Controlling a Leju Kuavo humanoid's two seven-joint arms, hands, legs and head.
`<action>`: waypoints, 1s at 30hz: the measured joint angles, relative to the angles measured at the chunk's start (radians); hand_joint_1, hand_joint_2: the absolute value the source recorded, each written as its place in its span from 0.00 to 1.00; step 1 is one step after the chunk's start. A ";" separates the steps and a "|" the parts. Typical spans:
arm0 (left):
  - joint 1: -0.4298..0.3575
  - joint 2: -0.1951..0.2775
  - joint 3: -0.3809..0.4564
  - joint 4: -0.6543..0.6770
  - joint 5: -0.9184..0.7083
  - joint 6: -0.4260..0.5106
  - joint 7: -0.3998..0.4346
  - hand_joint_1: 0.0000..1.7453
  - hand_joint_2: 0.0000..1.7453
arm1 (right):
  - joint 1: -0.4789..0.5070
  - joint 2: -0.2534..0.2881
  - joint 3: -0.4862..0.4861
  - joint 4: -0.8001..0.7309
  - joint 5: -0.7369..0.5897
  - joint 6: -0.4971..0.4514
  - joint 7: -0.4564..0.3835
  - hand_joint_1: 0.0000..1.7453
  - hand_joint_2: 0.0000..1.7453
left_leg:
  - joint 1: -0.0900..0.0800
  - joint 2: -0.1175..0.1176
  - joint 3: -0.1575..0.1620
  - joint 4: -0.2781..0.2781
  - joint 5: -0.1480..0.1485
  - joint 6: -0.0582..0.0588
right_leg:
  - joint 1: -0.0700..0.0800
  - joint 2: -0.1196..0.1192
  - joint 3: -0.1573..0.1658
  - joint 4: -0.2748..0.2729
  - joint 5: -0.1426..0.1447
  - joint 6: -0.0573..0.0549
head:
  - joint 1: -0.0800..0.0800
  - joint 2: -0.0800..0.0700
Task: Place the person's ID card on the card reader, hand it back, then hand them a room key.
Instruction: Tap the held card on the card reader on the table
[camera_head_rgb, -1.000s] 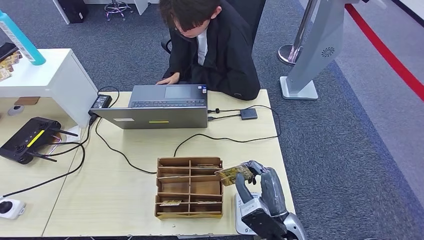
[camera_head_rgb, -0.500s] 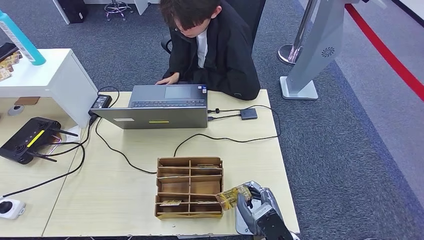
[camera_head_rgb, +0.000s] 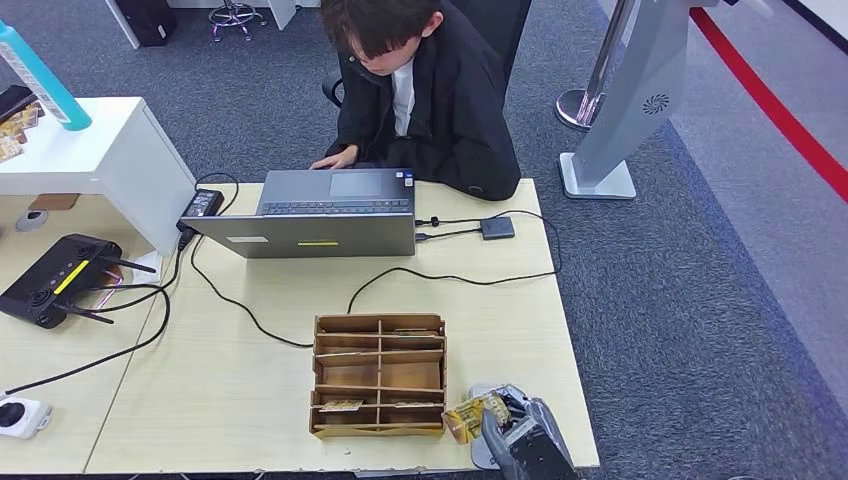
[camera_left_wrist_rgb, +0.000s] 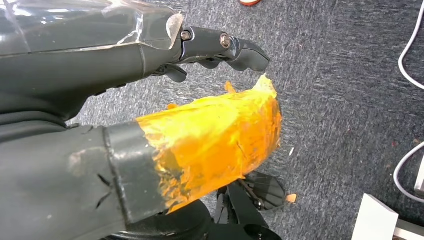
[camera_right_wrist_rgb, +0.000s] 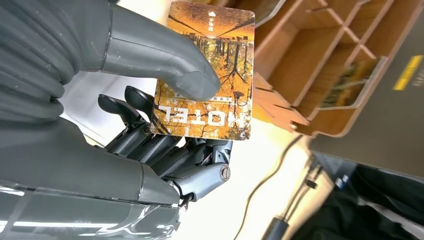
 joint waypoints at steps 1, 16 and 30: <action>0.000 0.000 0.000 0.000 0.000 -0.001 -0.001 0.00 0.00 | 0.000 -0.004 0.004 0.004 0.008 -0.005 0.010 1.00 1.00 | 0.000 0.000 0.000 0.000 0.000 0.000 | 0.000 0.000 0.000 0.000 0.000 0.000 | 0.000 0.000; 0.000 -0.002 0.000 0.000 0.000 -0.001 -0.022 0.00 0.00 | -0.015 -0.020 0.035 0.060 0.116 -0.074 0.125 1.00 1.00 | 0.000 0.000 0.000 0.000 0.000 0.000 | 0.000 0.000 0.000 0.000 0.000 0.000 | 0.000 0.000; 0.001 -0.003 0.000 0.000 0.000 -0.007 -0.047 0.00 0.00 | -0.022 -0.009 0.028 0.103 0.248 -0.152 0.232 1.00 1.00 | 0.000 0.000 0.000 0.000 0.000 0.000 | 0.000 0.000 0.000 0.000 0.000 0.000 | 0.000 0.000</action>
